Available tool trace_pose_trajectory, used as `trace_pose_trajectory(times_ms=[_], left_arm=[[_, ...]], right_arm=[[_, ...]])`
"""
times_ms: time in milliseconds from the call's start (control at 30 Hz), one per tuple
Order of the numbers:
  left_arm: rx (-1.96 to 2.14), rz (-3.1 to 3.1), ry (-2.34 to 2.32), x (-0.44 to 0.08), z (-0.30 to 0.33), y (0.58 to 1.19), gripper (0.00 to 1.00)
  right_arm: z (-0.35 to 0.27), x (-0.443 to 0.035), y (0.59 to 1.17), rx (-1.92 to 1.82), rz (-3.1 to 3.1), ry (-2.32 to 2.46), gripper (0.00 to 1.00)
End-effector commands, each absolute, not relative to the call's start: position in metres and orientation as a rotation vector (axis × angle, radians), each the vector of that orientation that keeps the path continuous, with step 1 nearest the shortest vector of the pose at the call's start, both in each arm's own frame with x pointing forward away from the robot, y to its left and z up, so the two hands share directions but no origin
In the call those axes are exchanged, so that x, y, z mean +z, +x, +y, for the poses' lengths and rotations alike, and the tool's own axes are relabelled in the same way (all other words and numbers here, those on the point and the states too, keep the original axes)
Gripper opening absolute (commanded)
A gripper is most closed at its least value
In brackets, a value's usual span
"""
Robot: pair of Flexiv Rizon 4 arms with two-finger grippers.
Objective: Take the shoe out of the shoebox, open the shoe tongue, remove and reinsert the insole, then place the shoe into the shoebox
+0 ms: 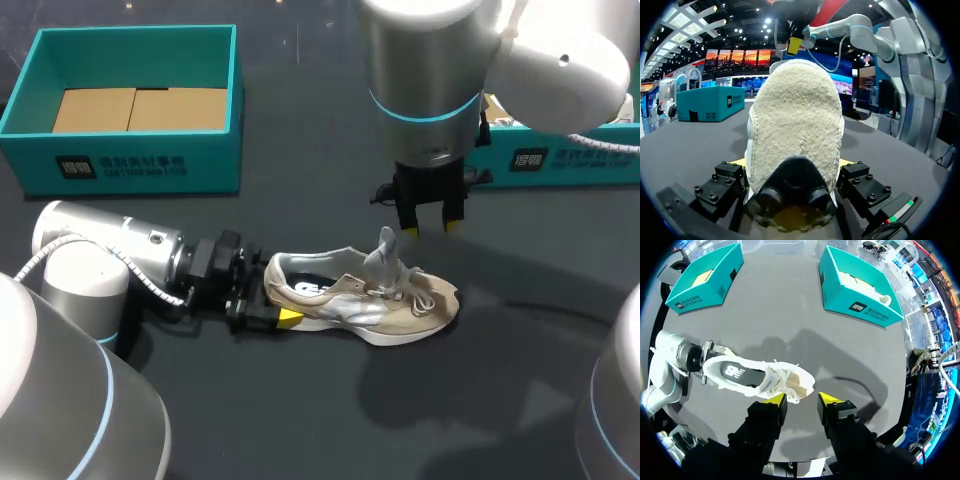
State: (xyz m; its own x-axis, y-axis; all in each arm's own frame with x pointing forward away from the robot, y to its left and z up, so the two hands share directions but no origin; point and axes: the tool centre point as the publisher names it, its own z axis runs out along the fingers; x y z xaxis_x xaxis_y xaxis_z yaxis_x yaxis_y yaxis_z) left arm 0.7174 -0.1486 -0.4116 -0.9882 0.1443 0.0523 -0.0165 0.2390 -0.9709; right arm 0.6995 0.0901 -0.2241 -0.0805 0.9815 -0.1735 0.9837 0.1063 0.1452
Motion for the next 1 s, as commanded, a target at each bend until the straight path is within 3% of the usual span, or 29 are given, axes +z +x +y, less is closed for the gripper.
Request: trace_pose_trajectory(times_ms=[33, 400, 433, 500, 733, 1000], left_arm=[[1.858, -2.365, -0.124, -0.413, -0.148, 0.719, 0.0], [1.858, -2.365, -0.124, -0.413, -0.148, 0.719, 0.0], [1.858, -2.365, -0.124, -0.413, -0.148, 0.719, 0.0], [1.858, -2.365, -0.124, -0.413, -0.148, 0.719, 0.0], [1.858, -2.365, -0.124, -0.413, -0.148, 0.719, 0.0], [1.858, -2.365, -0.124, -0.413, -0.148, 0.719, 0.0]], right_arm=[[0.11, -0.214, 0.709, -0.073, 2.254, 1.862, 0.41], [0.173, -0.218, 0.718, -0.135, 2.692, 1.355, 0.33], [0.175, -0.218, 0.718, -0.125, 2.72, 1.322, 0.26], [0.177, -0.22, 0.718, -0.092, 2.765, 1.289, 0.0], [0.175, -0.232, 0.706, 0.063, 2.976, 0.997, 0.0], [0.175, -0.232, 0.706, 0.063, 2.976, 0.997, 0.0]])
